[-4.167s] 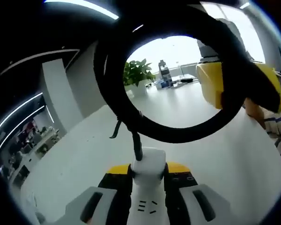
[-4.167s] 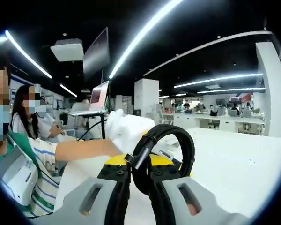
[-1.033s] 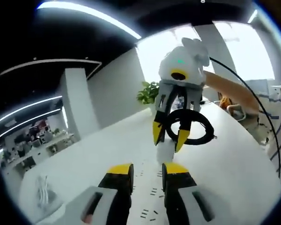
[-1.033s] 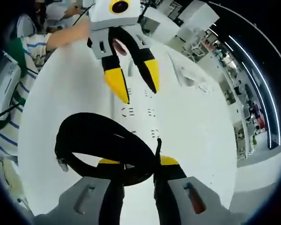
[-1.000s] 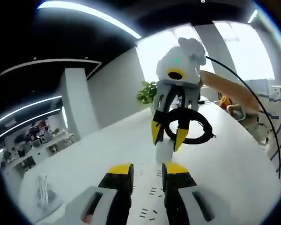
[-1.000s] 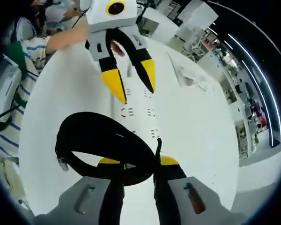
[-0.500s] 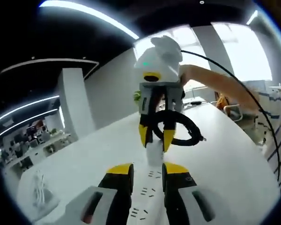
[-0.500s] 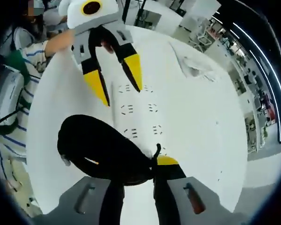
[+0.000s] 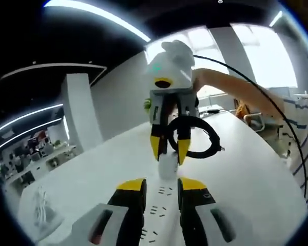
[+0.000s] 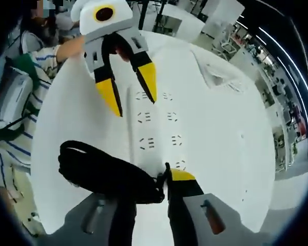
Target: Straighten the power strip on the desk, plug the charger into it
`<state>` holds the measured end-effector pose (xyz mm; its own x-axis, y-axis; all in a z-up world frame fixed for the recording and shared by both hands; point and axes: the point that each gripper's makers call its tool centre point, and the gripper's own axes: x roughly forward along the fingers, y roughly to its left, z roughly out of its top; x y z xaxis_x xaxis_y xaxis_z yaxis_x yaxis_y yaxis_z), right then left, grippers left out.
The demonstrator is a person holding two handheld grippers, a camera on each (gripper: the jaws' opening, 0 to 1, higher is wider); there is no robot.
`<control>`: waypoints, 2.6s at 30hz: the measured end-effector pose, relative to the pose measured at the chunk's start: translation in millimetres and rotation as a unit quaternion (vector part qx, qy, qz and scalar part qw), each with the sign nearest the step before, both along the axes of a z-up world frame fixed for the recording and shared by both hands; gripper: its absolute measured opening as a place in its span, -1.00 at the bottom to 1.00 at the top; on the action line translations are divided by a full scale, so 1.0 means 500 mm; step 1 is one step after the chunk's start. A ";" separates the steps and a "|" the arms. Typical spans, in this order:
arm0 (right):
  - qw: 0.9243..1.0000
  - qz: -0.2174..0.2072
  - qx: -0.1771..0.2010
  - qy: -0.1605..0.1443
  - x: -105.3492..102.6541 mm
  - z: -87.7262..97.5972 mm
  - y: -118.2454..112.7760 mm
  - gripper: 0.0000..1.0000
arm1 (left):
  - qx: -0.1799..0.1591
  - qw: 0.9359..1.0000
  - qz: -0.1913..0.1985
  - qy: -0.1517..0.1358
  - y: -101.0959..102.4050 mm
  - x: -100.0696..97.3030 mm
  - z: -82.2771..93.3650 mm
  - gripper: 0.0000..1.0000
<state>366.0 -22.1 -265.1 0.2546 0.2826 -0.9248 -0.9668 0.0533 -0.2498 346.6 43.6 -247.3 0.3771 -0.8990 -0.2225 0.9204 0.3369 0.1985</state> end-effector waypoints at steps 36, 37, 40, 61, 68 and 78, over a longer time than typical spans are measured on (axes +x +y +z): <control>0.997 0.005 -0.064 -0.048 0.000 -0.033 -0.001 -0.53 | 0.011 1.000 0.024 -0.012 0.025 0.017 0.002 -0.52; 0.997 0.005 -0.063 -0.048 0.000 -0.033 -0.001 -0.53 | 0.011 1.000 0.026 -0.012 0.027 0.018 0.003 -0.52; 0.997 0.009 -0.063 -0.045 0.000 -0.033 0.000 -0.53 | 0.009 0.999 0.029 -0.013 0.030 0.020 0.006 -0.52; 0.999 0.019 0.008 0.024 0.003 -0.041 -0.002 -0.53 | 0.007 1.000 0.022 -0.011 0.018 0.012 0.007 -0.52; 0.996 0.021 -0.085 0.024 0.002 -0.053 0.000 -0.53 | 0.006 1.000 0.020 -0.008 0.012 0.011 0.004 -0.52; 0.997 0.014 -0.079 0.012 0.009 -0.053 0.001 -0.50 | 0.013 1.000 0.024 -0.010 0.019 0.016 0.000 -0.52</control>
<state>370.5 -21.5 -291.6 0.2260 0.1392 -0.9641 -0.9732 -0.0118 -0.2298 354.5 53.1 -247.2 0.4247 -0.8735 -0.2380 0.8988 0.3754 0.2262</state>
